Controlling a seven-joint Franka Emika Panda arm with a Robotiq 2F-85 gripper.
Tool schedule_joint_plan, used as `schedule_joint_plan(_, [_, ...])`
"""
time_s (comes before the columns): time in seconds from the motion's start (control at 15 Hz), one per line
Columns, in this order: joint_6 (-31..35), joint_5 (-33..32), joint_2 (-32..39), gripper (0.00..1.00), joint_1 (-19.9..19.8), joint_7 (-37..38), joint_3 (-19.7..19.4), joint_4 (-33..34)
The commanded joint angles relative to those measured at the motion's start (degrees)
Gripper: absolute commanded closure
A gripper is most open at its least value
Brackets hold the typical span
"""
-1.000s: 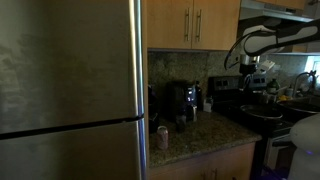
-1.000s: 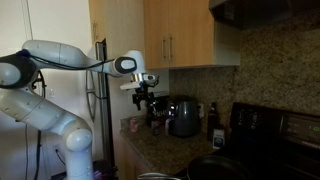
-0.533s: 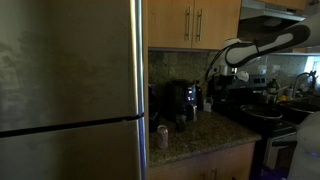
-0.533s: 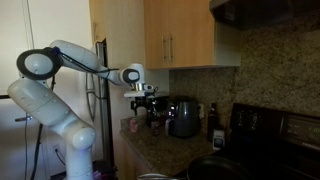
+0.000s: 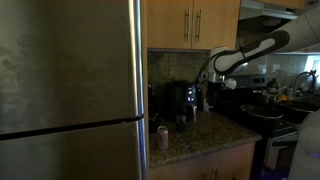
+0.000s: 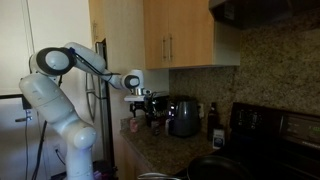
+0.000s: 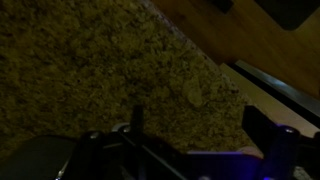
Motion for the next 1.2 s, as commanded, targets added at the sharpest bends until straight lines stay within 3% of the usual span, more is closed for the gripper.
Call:
schedule_joint_plan(0.0, [7.45, 1.26, 8.48, 0.00, -0.86, 4.59, 2.66, 3.77])
schedule_joint_plan(0.07, [8.08, 0.11, 10.02, 0.00, -1.68, 6.94, 3.38, 4.80])
schedule_joint_plan(0.13, [6.47, 1.04, 5.60, 0.00, -0.82, 4.22, 2.84, 1.68])
schedule_joint_plan(0.47, [8.48, 0.41, 8.93, 0.00, -0.97, 5.55, 3.66, 2.52])
schedule_joint_plan(0.8, [20.75, 4.96, 17.12, 0.00, -1.29, 12.58, 4.30, 5.92])
schedule_joint_plan(1.0, [29.39, 2.61, 22.80, 0.00, -2.48, 20.03, 5.53, 8.89])
schedule_joint_plan(1.07, [30.53, 0.72, 23.77, 0.00, -2.93, 22.71, 5.90, 9.52])
schedule_joint_plan(1.13, [28.11, 2.76, 20.16, 0.00, -2.31, 18.91, 5.56, 6.83])
